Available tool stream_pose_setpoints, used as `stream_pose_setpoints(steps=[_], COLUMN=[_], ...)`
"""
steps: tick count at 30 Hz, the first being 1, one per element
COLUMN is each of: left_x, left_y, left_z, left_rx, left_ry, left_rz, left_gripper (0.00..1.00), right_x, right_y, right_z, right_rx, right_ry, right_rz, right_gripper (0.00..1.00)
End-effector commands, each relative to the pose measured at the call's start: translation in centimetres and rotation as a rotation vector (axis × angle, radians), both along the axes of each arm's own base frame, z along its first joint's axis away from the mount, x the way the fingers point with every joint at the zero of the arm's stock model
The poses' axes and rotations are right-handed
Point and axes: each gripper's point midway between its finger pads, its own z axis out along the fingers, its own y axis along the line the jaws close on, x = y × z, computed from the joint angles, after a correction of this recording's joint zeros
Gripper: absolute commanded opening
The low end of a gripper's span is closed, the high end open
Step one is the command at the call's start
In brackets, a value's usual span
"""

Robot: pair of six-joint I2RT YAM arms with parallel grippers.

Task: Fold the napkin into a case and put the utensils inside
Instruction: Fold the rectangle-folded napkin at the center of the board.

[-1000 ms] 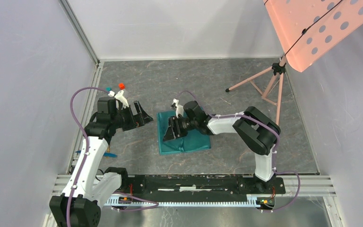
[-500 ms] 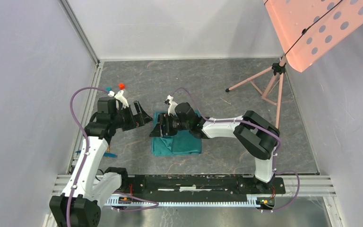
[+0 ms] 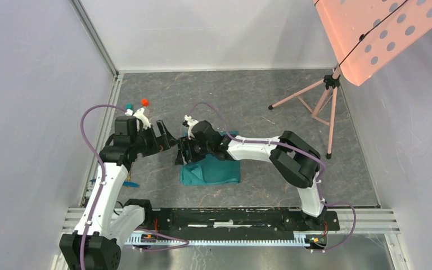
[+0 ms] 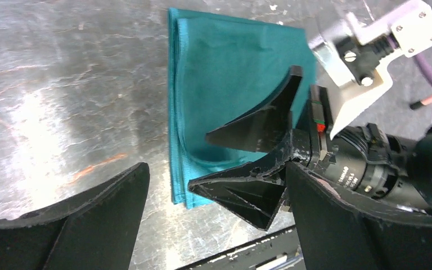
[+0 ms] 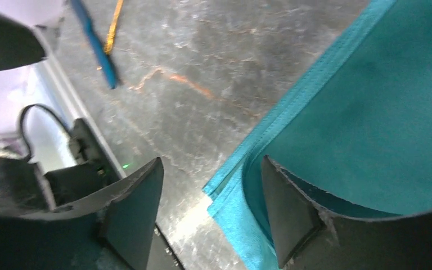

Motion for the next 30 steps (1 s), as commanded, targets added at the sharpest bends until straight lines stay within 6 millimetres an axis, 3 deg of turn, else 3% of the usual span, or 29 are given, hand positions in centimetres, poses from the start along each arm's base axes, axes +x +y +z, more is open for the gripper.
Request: stream_pose_setpoints(steps=[1,4,6,10,13,15,18,22,27,30], left_x=[0.6,0.6,0.6,1.1,1.5,1.7,2.3,3.1,3.8,3.8], left_y=[1.3,3.3,4.2,3.3,2.6,2.0,0.4,-1.1,-2.7,-3.7], left_z=[1.0,1.4,1.7,1.8,1.2,0.5,-0.7,-1.5,-1.5,-1.8], left_rx=[0.048,0.111,0.11,0.006,-0.057,-0.088,-0.139,-0.173,-0.195,-0.204], left_ry=[-0.058,-0.059,-0.052,-0.036,-0.026,-0.006,0.027,0.065,0.076,0.104], left_rz=[0.065,0.188,0.267,0.327,0.341,0.324,0.251,0.155,0.047,0.0], left_gripper=[0.97,0.97,0.98,0.98,0.98,0.98,0.97,0.97,0.97,0.97], right_x=[-0.6,-0.5,-0.9,-1.0,-0.9,-1.8,-3.6,-5.3,-4.0,-2.1], right_y=[-0.2,-0.7,-0.5,-1.7,-4.2,-6.0,-8.7,-12.4,-18.8,-23.6], right_z=[-0.5,-0.1,0.7,4.3,4.9,4.5,3.2,-0.1,-4.7,-6.9], right_rx=[-0.176,-0.189,-0.149,-0.034,-0.027,-0.012,-0.026,-0.107,-0.325,-0.447], right_ry=[-0.154,-0.175,-0.192,-0.261,-0.242,-0.209,-0.193,-0.179,-0.195,-0.189], right_rz=[0.014,0.016,0.046,0.064,0.084,0.126,0.158,0.148,0.017,-0.093], right_gripper=[0.74,0.69,0.55,0.66,0.7,0.67,0.55,0.34,0.17,0.1])
